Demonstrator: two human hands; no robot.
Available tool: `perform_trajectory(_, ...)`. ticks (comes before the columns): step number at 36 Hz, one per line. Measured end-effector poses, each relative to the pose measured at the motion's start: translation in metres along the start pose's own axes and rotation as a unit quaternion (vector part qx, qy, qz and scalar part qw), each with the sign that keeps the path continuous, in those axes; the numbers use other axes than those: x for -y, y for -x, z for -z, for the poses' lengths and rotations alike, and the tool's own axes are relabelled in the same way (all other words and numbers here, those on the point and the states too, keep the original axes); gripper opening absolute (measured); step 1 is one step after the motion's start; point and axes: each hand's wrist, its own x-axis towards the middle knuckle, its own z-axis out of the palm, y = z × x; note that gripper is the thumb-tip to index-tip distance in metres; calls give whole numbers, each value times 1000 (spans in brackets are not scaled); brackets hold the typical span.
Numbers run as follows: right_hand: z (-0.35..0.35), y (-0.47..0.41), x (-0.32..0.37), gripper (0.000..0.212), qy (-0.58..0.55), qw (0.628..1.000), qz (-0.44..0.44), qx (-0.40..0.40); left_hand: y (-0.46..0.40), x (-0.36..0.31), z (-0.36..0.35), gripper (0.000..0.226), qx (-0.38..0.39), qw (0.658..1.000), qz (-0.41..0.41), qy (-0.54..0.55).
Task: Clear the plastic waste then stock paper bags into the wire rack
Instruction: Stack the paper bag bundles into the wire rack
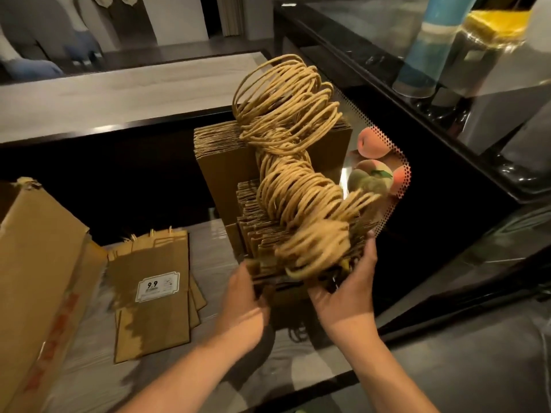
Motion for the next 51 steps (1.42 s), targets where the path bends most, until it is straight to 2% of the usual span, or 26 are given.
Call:
perform_trajectory(2,0,0,2,112,41,999,13,26,-4,17,0,51,29,999,27,-35)
perform_trajectory(4,2,1,-2,101,80,996,31,30,-2,23,2,58,15,999,44,-2)
perform_trajectory(6,5,3,-5,93,53,997,46,36,15,-10,18,63,-21,999,23,7)
perform_trajectory(9,11,-1,-4,81,-98,994,18,41,35,-37,32,102,-18,995,16,96)
perform_trajectory(11,15,-7,4,79,-260,962,-60,57,41,-45,36,120,-1,986,-3,165)
perform_trajectory(13,19,-10,8,62,-399,909,-105,64,42,-44,35,115,30,966,-28,257)
perform_trajectory(14,22,-12,10,56,-423,897,-113,51,40,-42,32,106,42,949,-40,310)
perform_trajectory(16,25,-20,16,55,-418,898,-135,37,40,-43,27,93,57,919,-46,388)
perform_trajectory(18,25,-29,25,62,-403,901,-145,64,38,-48,22,92,66,905,-50,418)
perform_trajectory(24,12,-32,42,82,-333,929,-114,112,19,-67,19,116,31,874,-15,486)
perform_trajectory(25,12,-32,42,79,-333,929,-125,106,16,-67,19,117,34,872,-13,488)
perform_trajectory(27,15,-35,41,66,-355,917,-141,112,15,-67,20,111,43,883,-30,466)
perform_trajectory(28,16,-36,42,64,-362,914,-145,116,16,-66,20,102,43,891,-35,450)
perform_trajectory(30,14,-36,41,70,-345,922,-143,107,20,-67,22,84,47,899,-32,434)
perform_trajectory(31,13,-35,42,73,-337,924,-148,103,20,-69,23,84,43,905,-28,423)
perform_trajectory(33,13,-35,43,72,-338,922,-164,91,20,-71,22,99,39,911,-21,410)
perform_trajectory(36,15,-28,43,59,-339,921,-180,62,23,-71,27,119,55,910,-24,411)
perform_trajectory(40,18,-7,35,53,-352,908,-226,-30,38,-57,38,114,57,923,-10,381)
perform_trajectory(42,19,2,31,47,-331,897,-285,-70,45,-47,46,118,59,930,6,363)
perform_trajectory(43,17,8,25,44,-311,891,-319,-83,49,-42,49,111,60,933,22,355)
perform_trajectory(46,-3,37,24,40,-254,895,-364,-50,54,-31,59,72,33,930,80,358)
perform_trajectory(48,-31,55,24,36,-229,897,-378,-21,52,-19,69,69,-4,931,107,349)
perform_trajectory(51,-72,70,27,20,-186,917,-346,75,42,8,84,67,-73,937,139,312)
